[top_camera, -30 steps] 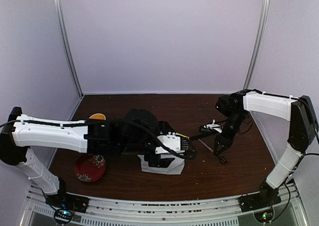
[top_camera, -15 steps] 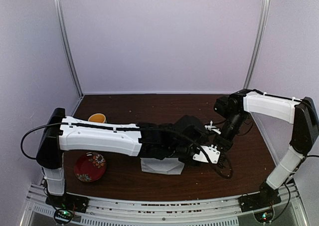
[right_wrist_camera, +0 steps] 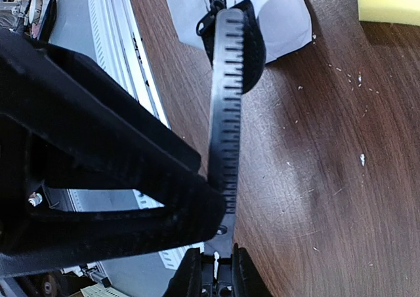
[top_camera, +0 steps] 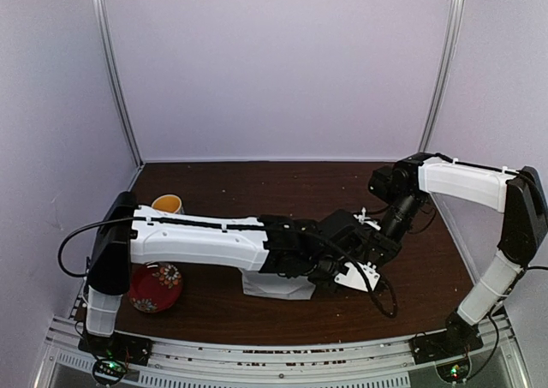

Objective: Sort the hair-cutting tools
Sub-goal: Pass from the right arm to the left

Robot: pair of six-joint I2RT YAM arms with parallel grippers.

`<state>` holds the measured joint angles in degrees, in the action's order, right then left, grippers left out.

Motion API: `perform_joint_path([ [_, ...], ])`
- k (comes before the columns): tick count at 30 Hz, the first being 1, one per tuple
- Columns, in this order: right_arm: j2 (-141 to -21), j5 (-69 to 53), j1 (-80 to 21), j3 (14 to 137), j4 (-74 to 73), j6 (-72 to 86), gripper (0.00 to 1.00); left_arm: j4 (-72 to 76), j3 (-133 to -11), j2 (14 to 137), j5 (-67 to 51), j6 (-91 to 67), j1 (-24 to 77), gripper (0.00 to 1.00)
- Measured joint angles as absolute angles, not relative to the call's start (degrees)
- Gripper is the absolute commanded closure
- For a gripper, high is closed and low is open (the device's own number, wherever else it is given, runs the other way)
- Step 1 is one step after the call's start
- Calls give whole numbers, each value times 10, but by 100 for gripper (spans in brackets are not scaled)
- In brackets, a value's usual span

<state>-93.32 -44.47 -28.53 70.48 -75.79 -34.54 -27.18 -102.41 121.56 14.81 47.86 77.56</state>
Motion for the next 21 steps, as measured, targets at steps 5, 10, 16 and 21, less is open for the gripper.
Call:
perform_joint_path([
  [5, -933, -451, -285, 705, -767, -350, 95, -271, -1036, 1227, 161, 479, 776, 68],
  [10, -933, -457, -285, 705, -776, -359, 95, -266, -1039, 1239, 175, 482, 776, 82],
  [16, -933, -464, -286, 705, -783, -362, 91, -268, -1040, 1241, 178, 482, 776, 98],
  [21, -933, -466, -285, 708, -790, -367, 73, -275, -1040, 1241, 173, 476, 776, 100],
])
